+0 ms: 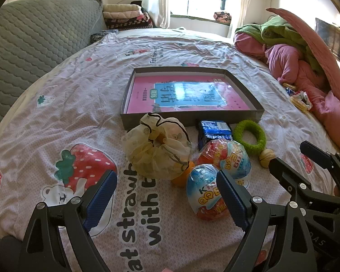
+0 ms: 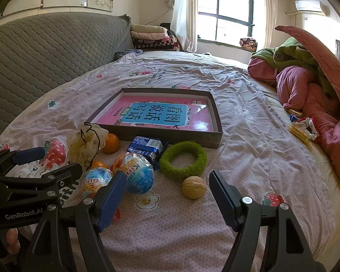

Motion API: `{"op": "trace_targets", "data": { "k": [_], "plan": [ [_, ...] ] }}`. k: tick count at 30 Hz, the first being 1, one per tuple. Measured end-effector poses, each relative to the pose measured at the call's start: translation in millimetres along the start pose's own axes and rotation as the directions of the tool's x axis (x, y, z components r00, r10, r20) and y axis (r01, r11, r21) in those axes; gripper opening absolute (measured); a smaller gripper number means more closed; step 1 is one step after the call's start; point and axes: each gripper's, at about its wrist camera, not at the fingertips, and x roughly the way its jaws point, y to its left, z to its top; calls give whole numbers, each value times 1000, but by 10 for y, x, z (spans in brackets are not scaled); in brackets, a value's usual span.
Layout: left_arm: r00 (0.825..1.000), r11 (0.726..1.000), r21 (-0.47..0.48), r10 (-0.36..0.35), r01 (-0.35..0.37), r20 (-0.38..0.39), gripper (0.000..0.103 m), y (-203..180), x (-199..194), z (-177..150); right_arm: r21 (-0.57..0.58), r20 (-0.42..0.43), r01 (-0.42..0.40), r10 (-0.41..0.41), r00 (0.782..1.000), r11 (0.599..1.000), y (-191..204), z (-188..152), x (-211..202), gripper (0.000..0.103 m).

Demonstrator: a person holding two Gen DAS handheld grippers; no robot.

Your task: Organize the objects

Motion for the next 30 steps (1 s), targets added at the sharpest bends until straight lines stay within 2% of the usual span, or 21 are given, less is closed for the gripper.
{"op": "trace_targets", "data": {
  "k": [17, 30],
  "plan": [
    [1000, 1000, -5, -1, 1, -12, 90, 55, -5, -17, -6, 1, -3, 3, 1000, 1000, 25, -1, -29, 75],
    [1000, 999, -27, 19, -19, -21, 90, 205, -3, -11, -27, -22, -51, 51, 998, 998, 148, -34, -60, 75]
  ]
}}
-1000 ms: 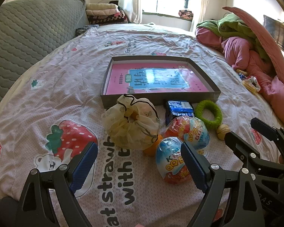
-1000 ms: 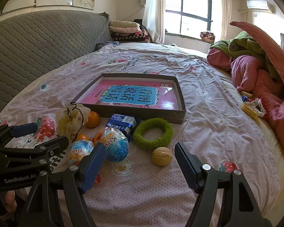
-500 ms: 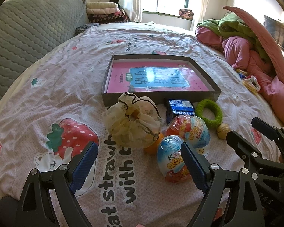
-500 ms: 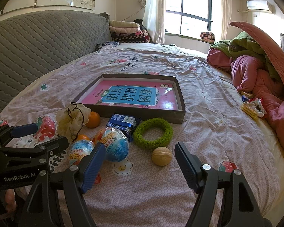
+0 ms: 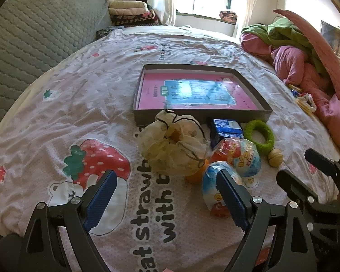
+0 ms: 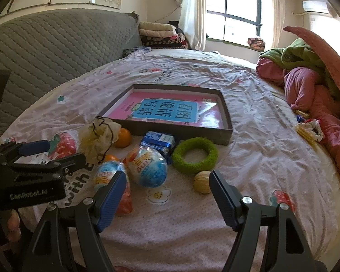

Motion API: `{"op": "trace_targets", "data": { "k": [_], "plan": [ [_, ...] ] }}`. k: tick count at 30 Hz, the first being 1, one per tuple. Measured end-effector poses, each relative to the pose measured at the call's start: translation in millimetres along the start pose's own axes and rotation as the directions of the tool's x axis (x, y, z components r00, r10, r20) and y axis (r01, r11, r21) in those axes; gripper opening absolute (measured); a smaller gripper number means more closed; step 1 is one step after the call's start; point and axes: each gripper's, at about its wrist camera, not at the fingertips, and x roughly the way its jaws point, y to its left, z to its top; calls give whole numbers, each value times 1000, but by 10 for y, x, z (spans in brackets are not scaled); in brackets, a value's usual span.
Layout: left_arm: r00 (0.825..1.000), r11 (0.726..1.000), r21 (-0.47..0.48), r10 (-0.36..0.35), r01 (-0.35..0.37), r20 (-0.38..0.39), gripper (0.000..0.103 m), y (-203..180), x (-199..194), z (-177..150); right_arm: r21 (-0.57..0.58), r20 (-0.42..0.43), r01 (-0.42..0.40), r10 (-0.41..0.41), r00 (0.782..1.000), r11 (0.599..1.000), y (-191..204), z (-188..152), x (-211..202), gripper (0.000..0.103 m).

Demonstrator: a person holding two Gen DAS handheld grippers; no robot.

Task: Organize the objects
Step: 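Move left gripper toward cream mesh pouch while right gripper approaches the Kinder egg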

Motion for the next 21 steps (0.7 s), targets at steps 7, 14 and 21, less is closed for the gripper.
{"op": "trace_targets", "data": {
  "k": [7, 14, 21],
  "plan": [
    [1000, 1000, -4, -2, 2, -4, 90, 32, 2, -2, -27, -26, -49, 49, 998, 998, 121, -59, 7, 75],
    [1000, 1000, -18, -3, 3, -15, 90, 86, 23, -3, -44, -61, -91, 88, 994, 995, 210, -106, 56, 75],
    [1000, 1000, -30, -5, 4, -21, 90, 142, 61, 8, -41, -88, -124, 120, 989, 991, 271, -142, 118, 75]
  ]
}}
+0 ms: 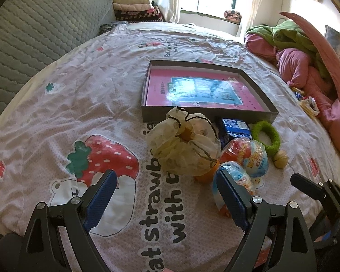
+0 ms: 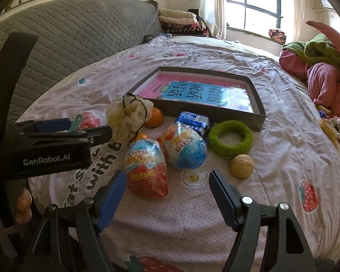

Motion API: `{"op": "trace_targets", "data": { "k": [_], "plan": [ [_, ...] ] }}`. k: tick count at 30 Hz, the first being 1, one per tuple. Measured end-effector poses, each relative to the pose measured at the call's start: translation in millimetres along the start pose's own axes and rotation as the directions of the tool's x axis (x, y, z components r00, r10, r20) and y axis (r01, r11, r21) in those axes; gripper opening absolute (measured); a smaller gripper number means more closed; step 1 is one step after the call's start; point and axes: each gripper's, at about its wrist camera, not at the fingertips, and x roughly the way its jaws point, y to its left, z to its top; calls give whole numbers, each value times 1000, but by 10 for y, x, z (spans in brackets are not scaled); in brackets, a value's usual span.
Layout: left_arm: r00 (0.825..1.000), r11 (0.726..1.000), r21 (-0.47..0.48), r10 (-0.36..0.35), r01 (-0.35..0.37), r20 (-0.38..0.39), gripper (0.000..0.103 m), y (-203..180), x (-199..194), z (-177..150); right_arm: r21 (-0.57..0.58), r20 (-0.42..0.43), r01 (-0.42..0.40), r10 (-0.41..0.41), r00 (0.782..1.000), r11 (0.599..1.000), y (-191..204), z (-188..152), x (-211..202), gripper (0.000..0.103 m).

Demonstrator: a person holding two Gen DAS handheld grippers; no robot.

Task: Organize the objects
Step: 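Move left gripper toward cream mesh pouch while right gripper approaches the Kinder egg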

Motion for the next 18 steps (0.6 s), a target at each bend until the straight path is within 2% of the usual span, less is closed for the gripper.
{"op": "trace_targets", "data": {
  "k": [10, 18],
  "plan": [
    [1000, 1000, 2, -1, 1, -11, 90, 18, 85, 9, -11, -18, -25, 24, 1000, 1000, 100, -26, 79, 75],
    [1000, 999, -35, 15, -16, -11, 90, 192, 196, 135, -17, -38, -35, 34, 999, 999, 143, -54, 173, 75]
  ]
}}
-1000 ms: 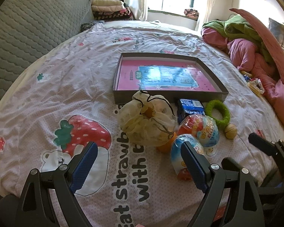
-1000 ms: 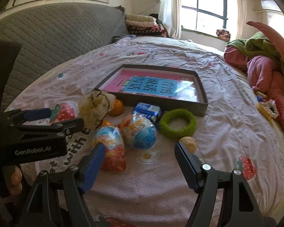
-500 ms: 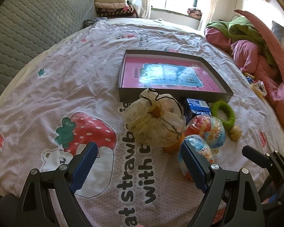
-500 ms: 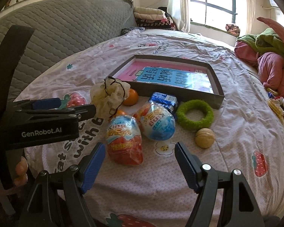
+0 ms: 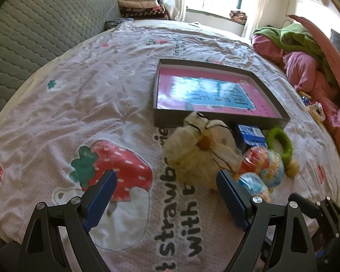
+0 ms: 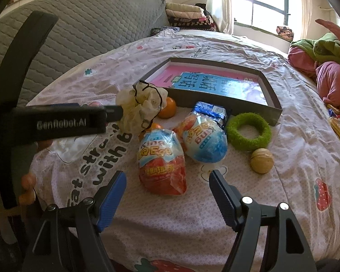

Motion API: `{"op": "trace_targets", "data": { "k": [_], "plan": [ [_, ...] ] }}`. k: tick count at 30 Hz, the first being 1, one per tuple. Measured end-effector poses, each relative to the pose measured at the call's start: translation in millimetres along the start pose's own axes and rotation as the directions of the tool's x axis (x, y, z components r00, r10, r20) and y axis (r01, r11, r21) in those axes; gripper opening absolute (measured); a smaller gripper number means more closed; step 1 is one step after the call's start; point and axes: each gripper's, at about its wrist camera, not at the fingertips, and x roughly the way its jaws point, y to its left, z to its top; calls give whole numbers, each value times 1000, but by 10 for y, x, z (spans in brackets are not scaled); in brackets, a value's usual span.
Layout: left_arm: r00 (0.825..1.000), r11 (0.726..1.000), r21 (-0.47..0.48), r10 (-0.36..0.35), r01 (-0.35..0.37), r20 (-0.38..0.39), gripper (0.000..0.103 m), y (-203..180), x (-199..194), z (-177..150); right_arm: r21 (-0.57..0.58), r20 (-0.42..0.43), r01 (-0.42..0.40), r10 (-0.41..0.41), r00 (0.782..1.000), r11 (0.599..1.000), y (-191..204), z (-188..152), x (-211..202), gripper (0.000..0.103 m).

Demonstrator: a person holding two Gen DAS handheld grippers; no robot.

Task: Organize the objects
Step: 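Move left gripper toward cream mesh pouch while right gripper approaches the Kinder egg, then close left gripper on the mesh pouch while right gripper closes on the egg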

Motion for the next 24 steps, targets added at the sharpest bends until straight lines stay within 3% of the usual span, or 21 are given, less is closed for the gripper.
{"op": "trace_targets", "data": {
  "k": [24],
  "plan": [
    [994, 997, -24, -70, 69, -82, 90, 38, 550, 197, 17, -25, -10, 10, 1000, 1000, 61, -40, 288, 74]
  ]
}}
